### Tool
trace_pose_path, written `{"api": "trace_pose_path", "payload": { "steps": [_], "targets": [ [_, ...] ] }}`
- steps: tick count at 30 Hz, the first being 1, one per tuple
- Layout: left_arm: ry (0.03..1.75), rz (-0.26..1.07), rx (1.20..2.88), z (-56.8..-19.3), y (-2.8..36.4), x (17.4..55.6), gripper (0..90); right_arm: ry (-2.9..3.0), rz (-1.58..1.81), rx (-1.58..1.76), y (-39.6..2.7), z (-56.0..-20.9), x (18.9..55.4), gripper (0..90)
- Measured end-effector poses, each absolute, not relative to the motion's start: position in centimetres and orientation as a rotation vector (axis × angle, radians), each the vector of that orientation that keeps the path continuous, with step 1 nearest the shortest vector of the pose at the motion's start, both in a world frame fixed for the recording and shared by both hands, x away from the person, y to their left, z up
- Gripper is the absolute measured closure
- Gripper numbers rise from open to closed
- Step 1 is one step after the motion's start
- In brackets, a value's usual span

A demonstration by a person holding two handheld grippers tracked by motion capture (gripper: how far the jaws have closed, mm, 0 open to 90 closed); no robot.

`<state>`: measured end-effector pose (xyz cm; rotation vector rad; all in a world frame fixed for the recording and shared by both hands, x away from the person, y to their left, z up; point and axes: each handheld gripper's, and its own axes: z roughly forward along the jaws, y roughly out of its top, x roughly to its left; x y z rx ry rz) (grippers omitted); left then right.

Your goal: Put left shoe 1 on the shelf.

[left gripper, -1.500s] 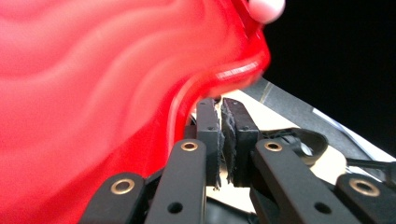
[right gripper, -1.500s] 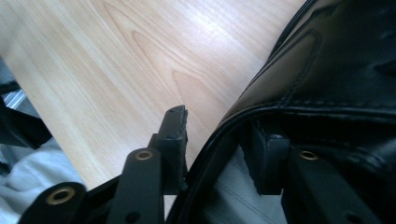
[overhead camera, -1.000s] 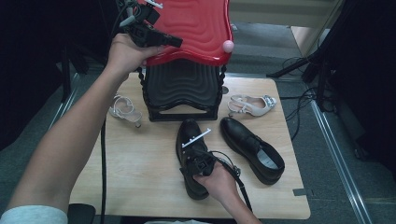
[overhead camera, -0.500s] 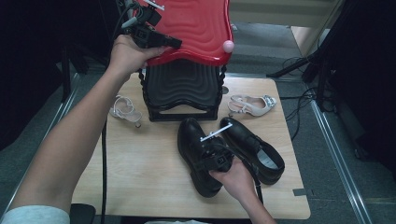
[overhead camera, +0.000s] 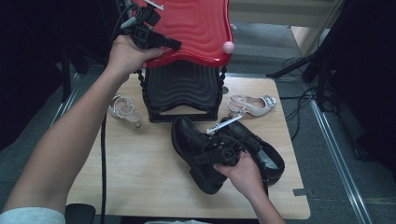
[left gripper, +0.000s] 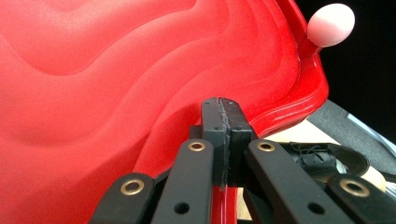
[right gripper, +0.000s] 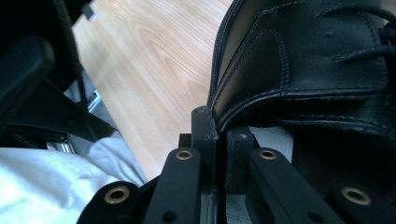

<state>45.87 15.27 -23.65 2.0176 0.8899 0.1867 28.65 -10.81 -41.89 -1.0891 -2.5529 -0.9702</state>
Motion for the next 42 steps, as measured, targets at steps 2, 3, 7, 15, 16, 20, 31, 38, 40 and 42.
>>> {"api": "trace_pose_path", "payload": {
  "steps": [2,3,7,15,16,20,31,38,40,42],
  "targets": [
    [0.888,0.180,2.019,-23.6,15.3,45.8,90.0,-2.552,-0.994,-1.067,-10.8,-41.0,28.4,86.9],
    [0.889,0.174,2.019,-23.6,15.3,45.8,90.0,-2.550,-1.006,-1.059,-10.8,-40.7,28.3,86.8],
    [0.895,0.164,2.020,-23.6,15.3,45.7,90.0,-2.556,-1.056,-1.021,-10.7,-38.7,27.9,86.8],
    [0.893,0.172,2.022,-23.6,15.3,45.6,90.0,-2.603,-1.137,-1.001,-10.2,-35.6,29.1,86.8],
    [0.892,0.173,2.021,-23.6,15.3,45.6,90.0,-2.612,-1.144,-1.009,-10.1,-35.4,29.5,86.8],
    [0.888,0.175,2.020,-23.6,15.3,45.6,90.0,-2.661,-1.188,-1.022,-9.3,-34.5,31.2,86.8],
    [0.883,0.177,2.015,-23.7,15.4,45.5,90.0,-2.777,-1.293,-1.098,-6.6,-34.6,35.7,86.9],
    [0.895,0.175,2.013,-23.7,15.4,45.4,90.0,-2.809,-1.416,-1.132,-4.6,-36.8,37.4,87.2],
    [0.895,0.175,2.012,-23.7,15.4,45.4,90.0,-2.777,-1.455,-1.150,-4.0,-37.2,37.7,87.2],
    [0.897,0.176,2.012,-23.7,15.4,45.4,90.0,-2.764,-1.490,-1.157,-3.2,-37.6,38.0,87.1]
  ]
}}
